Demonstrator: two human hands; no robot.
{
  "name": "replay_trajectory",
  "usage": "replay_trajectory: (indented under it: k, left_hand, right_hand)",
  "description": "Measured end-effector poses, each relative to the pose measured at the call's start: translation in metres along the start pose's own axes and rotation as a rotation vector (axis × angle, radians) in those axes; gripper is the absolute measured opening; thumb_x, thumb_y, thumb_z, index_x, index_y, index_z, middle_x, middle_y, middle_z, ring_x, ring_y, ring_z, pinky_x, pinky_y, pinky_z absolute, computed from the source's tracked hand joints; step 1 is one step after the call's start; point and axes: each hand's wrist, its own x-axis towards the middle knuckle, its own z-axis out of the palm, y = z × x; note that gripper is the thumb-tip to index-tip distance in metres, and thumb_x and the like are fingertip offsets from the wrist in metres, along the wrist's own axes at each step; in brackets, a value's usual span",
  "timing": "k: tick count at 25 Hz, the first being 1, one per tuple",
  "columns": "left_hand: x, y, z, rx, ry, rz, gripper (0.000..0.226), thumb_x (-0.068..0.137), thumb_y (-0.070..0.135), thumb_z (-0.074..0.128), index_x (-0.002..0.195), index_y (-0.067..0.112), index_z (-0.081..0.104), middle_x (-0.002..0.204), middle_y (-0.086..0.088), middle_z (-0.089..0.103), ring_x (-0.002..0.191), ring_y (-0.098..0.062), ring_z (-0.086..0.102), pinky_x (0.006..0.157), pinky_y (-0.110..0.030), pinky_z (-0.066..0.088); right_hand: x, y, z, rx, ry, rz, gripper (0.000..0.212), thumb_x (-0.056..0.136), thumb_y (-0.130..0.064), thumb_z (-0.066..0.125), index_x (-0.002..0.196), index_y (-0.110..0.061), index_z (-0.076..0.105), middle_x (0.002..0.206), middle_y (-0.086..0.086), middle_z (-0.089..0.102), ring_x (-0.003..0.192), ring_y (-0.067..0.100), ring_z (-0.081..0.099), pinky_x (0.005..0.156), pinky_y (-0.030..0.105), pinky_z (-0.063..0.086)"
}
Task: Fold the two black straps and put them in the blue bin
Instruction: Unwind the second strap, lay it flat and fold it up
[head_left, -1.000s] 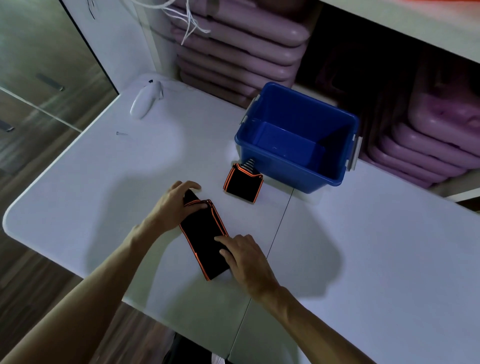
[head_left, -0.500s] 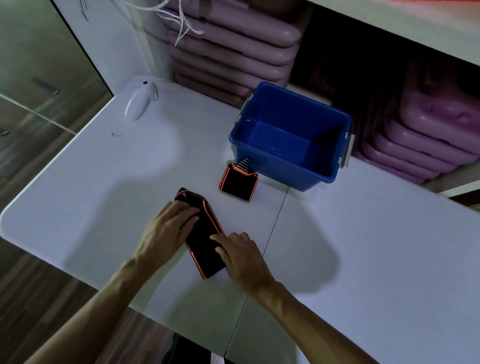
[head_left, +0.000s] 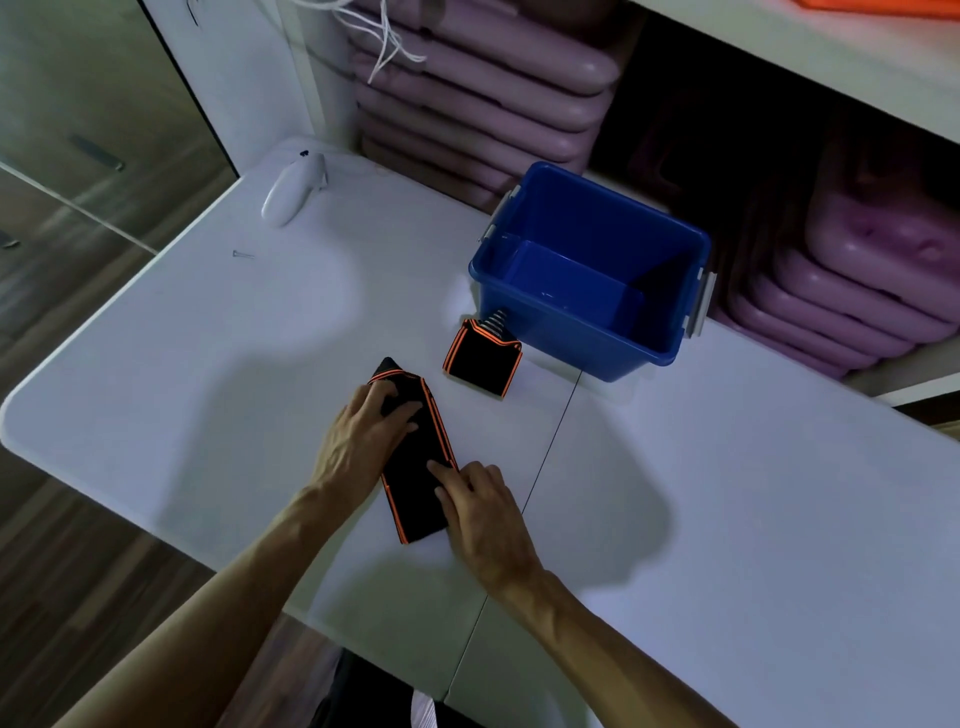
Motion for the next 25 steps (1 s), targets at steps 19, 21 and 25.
replay_trajectory:
  k: [19, 21, 25]
  left_hand:
    - [0.021, -0.02, -0.004, -0.27, -0.029, -0.027, 0.017, 0.092, 0.021, 0.057, 0.095, 0.01, 0.069, 0.097, -0.006, 0.064, 0.085, -0.026, 0.06, 0.075, -0.028, 0.047]
    - [0.022, -0.031, -0.012, -0.374, -0.056, 0.002, 0.018, 0.091, 0.013, 0.057, 0.098, 0.009, 0.073, 0.094, -0.002, 0.064, 0.08, -0.016, 0.061, 0.074, -0.015, 0.043]
    - [0.03, -0.035, -0.025, -0.529, -0.197, -0.231, 0.016, 0.091, 0.013, 0.06, 0.096, 0.023, 0.072, 0.075, 0.018, 0.07, 0.076, -0.005, 0.066, 0.074, -0.017, 0.048]
  right_hand:
    - [-0.007, 0.019, -0.008, -0.336, -0.049, -0.36, 0.065, 0.081, -0.044, 0.073, 0.133, -0.01, 0.053, 0.134, 0.009, 0.055, 0.12, 0.031, 0.048, 0.087, 0.044, 0.05]
    - [0.005, 0.021, -0.011, -0.307, -0.014, -0.419, 0.053, 0.085, -0.037, 0.071, 0.127, -0.009, 0.058, 0.125, 0.008, 0.06, 0.113, 0.03, 0.053, 0.081, 0.043, 0.049]
    - [0.045, 0.019, -0.034, -0.142, -0.162, -0.453, 0.036, 0.092, -0.034, 0.063, 0.119, -0.009, 0.064, 0.116, 0.006, 0.065, 0.101, 0.028, 0.055, 0.075, 0.042, 0.048]
